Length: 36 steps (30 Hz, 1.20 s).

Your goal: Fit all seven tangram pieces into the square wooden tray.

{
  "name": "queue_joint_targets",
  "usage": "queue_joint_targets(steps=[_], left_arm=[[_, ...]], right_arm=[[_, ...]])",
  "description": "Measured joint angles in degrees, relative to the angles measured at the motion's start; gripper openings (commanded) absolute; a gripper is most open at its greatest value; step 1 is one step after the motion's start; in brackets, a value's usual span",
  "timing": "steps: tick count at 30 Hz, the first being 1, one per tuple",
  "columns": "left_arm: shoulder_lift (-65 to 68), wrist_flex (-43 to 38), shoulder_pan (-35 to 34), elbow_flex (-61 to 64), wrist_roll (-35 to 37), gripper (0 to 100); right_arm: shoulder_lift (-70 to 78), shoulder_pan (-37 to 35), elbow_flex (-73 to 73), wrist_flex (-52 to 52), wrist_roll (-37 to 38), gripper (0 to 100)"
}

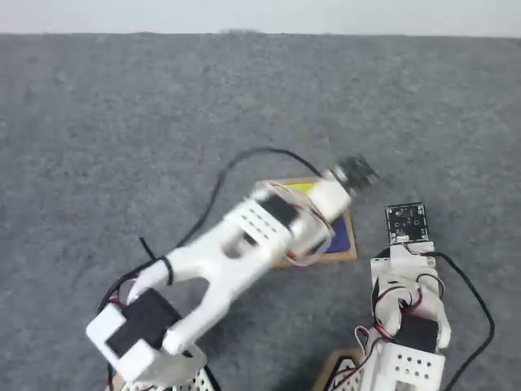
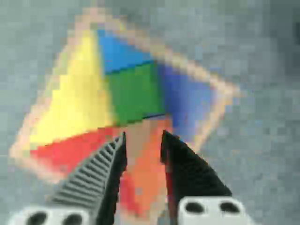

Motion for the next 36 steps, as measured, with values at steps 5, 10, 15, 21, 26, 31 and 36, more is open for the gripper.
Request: queue_joint_targets(steps=[5, 10, 15, 21, 26, 31, 36], left_arm=[[0.88, -7.65, 4.48, 1.05, 0.09, 12], [2.55, -11.16, 4.84, 1.05, 0.44, 12], [6.95, -12.57, 4.84, 1.05, 0.79, 12], [8.7, -9.85, 4.92, -1.41, 0.79, 12], [8.7, -8.0, 4.13, -1.58, 1.05, 12], [8.88, -6.95, 1.23, -1.49, 2.2, 12], [8.88, -6.51, 0.79, -1.49, 2.29, 12]], right_arm=[[0.0, 0.0, 0.0, 0.0, 0.0, 9.1], [0.0, 0.0, 0.0, 0.0, 0.0, 9.1], [0.0, 0.0, 0.0, 0.0, 0.0, 9.1], [0.0, 0.0, 0.0, 0.0, 0.0, 9.1], [0.0, 0.0, 0.0, 0.0, 0.0, 9.1], [0.0, 0.0, 0.0, 0.0, 0.0, 9.1], [0.0, 0.0, 0.0, 0.0, 0.0, 9.1]])
